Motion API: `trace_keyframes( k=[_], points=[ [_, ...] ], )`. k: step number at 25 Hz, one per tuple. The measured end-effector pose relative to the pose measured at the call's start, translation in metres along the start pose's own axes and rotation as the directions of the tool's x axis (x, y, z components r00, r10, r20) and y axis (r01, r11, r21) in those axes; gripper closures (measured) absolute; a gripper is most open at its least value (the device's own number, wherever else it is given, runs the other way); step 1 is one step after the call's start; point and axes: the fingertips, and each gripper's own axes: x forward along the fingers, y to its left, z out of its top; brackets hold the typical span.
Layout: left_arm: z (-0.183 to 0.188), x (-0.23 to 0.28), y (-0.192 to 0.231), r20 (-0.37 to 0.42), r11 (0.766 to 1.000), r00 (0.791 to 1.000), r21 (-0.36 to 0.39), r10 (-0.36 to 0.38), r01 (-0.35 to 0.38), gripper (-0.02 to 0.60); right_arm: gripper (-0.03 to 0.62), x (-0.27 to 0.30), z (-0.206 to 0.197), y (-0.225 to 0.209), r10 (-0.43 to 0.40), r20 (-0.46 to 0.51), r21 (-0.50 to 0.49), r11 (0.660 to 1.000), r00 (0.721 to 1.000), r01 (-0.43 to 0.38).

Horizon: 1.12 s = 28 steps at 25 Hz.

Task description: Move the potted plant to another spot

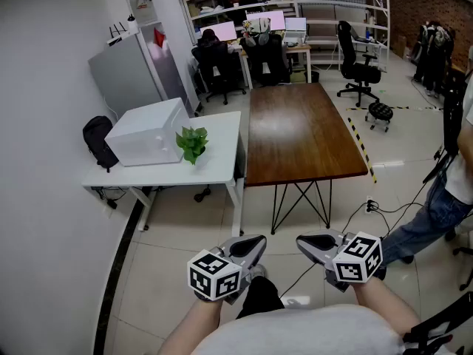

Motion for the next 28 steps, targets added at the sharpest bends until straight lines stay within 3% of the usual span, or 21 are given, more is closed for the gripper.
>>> trace_keyframes(
  k=[9,21,28],
  points=[
    [0.013,0.023,0.104,-0.003,1.0,1.0,-0.014,0.01,-0.011,0.589,0.589,0.091,0.022,-0.059,0.023,-0.033,-0.045,0.999,0.999,-0.024],
    [0.038,0.042,0.368,-0.083,0.998,0.996,-0.07,-0.014,0.009,0.589,0.589,0.325,0.082,-0.181,0.055,-0.093,-0.082,0.995,0.994,-0.063],
    [0.042,0.051,0.467,-0.096,0.996,0.995,-0.087,-0.024,0.015,0.589,0.589,0.422,0.098,-0.232,0.04,-0.129,-0.151,0.987,0.991,-0.06]
  ],
)
